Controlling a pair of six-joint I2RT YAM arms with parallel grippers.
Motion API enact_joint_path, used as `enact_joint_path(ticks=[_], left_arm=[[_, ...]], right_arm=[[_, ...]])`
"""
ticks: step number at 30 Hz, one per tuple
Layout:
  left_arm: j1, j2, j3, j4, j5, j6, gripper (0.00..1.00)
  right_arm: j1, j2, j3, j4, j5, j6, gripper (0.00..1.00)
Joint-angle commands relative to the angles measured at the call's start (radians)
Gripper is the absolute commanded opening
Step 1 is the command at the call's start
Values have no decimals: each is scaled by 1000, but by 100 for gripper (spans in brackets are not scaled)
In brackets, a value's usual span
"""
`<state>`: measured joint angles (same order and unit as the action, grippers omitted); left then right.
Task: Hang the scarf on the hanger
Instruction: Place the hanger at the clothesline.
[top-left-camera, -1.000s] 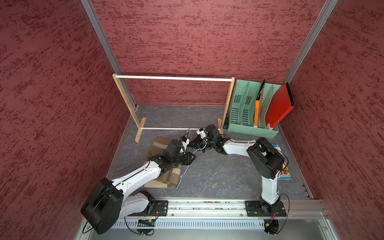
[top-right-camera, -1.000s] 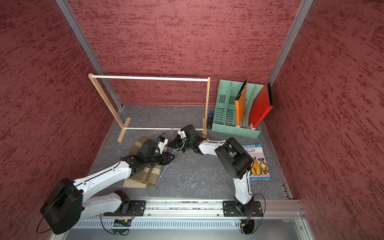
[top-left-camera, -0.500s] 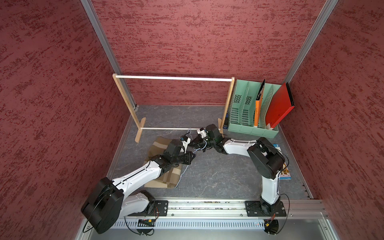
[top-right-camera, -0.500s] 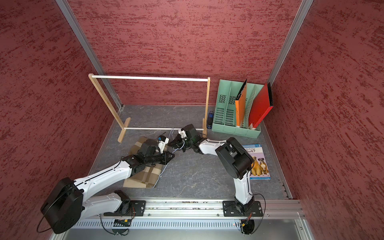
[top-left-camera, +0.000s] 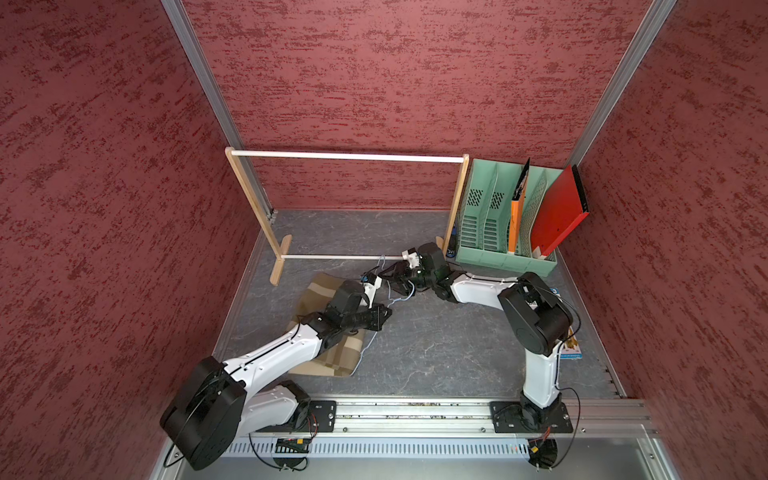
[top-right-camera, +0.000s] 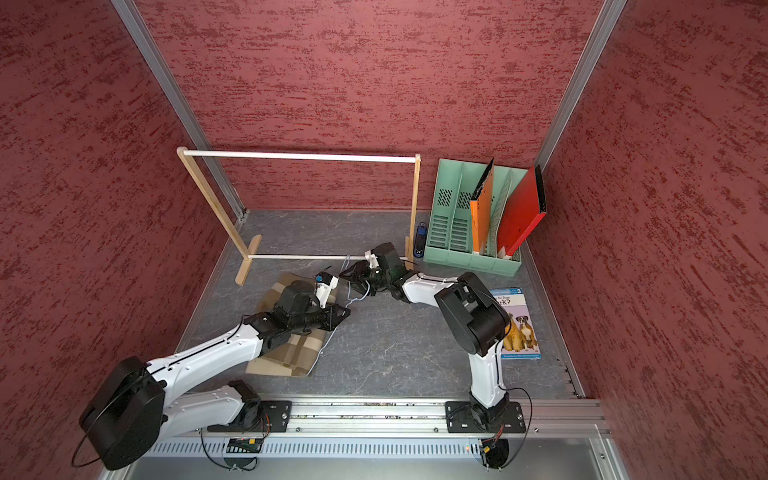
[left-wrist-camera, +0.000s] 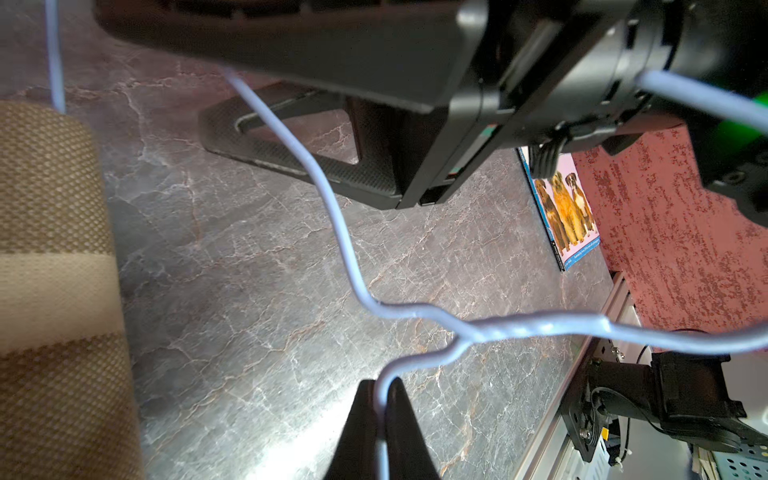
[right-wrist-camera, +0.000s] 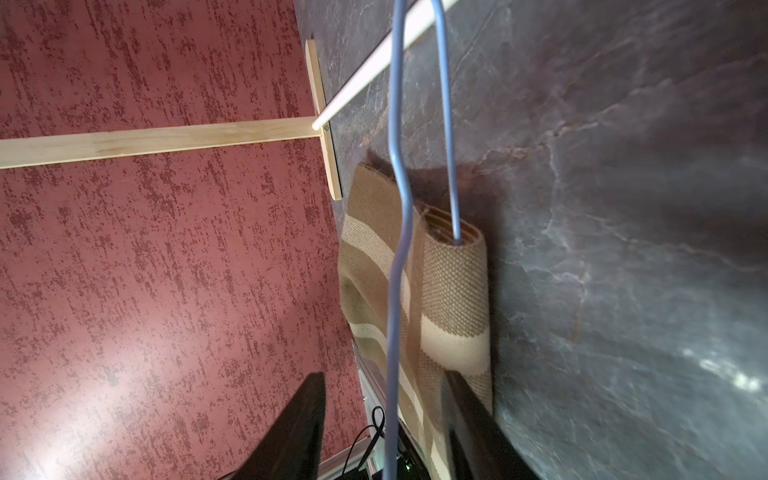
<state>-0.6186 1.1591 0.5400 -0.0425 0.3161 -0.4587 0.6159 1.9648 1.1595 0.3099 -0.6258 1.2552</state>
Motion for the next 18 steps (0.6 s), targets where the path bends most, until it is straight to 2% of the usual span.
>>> enact_joint_path(ticks=[1,11,18], left_arm=[[-10,-35,-16,55,18,8,1],[6,-98,-24,23,-6,-5,0],[74,-138,23,23,66,-87,0]], right_arm=[[-17,0,38,-1,51,-18,56],[-75,-122,-46,25,145,-9,65],[-144,-277,-177,-47,191,-81,67]])
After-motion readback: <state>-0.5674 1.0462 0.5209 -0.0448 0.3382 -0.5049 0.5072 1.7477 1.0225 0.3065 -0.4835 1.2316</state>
